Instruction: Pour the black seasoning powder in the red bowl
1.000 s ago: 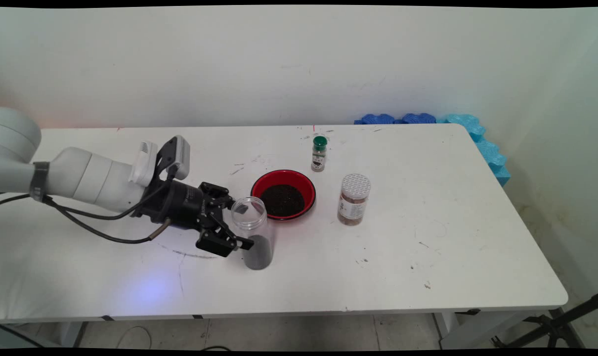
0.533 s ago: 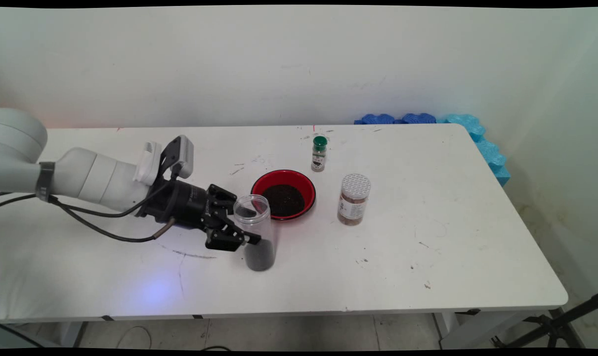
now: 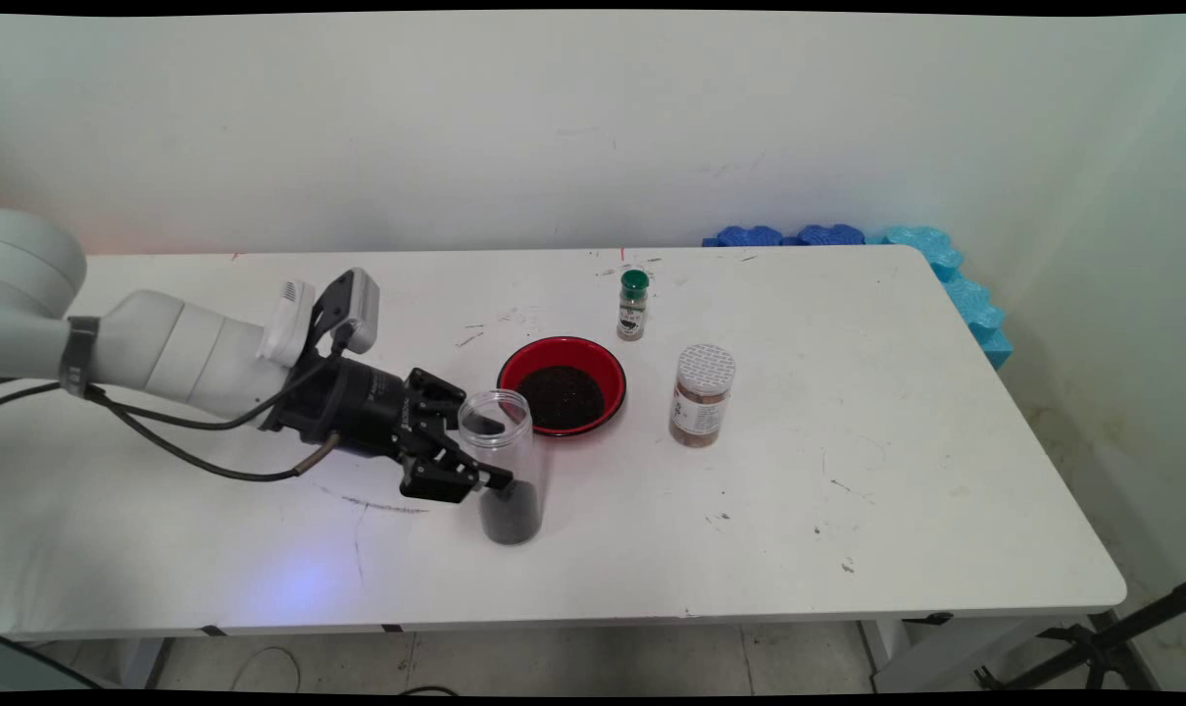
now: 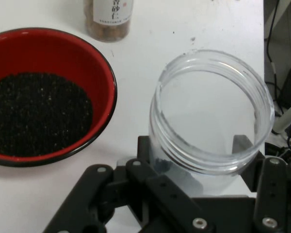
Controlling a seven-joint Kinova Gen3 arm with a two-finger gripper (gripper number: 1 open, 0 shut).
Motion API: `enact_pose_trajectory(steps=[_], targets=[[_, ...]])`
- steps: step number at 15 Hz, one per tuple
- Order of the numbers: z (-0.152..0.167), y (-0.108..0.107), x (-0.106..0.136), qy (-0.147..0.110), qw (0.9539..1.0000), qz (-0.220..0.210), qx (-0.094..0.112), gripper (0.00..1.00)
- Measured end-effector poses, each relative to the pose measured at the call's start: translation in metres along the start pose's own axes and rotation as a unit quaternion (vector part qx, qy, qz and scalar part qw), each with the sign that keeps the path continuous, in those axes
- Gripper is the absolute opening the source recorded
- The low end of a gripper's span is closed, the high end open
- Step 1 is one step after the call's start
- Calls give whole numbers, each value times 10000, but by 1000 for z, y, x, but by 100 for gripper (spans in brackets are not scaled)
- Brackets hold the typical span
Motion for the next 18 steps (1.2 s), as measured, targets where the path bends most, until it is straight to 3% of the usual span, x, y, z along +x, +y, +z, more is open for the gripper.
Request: enact_pose_trajectory(steps=[5,18], targets=[[-20,2,17,-96,9999,-39,-29,0],[-41,8,84,-313,9982,-195,-472,0]])
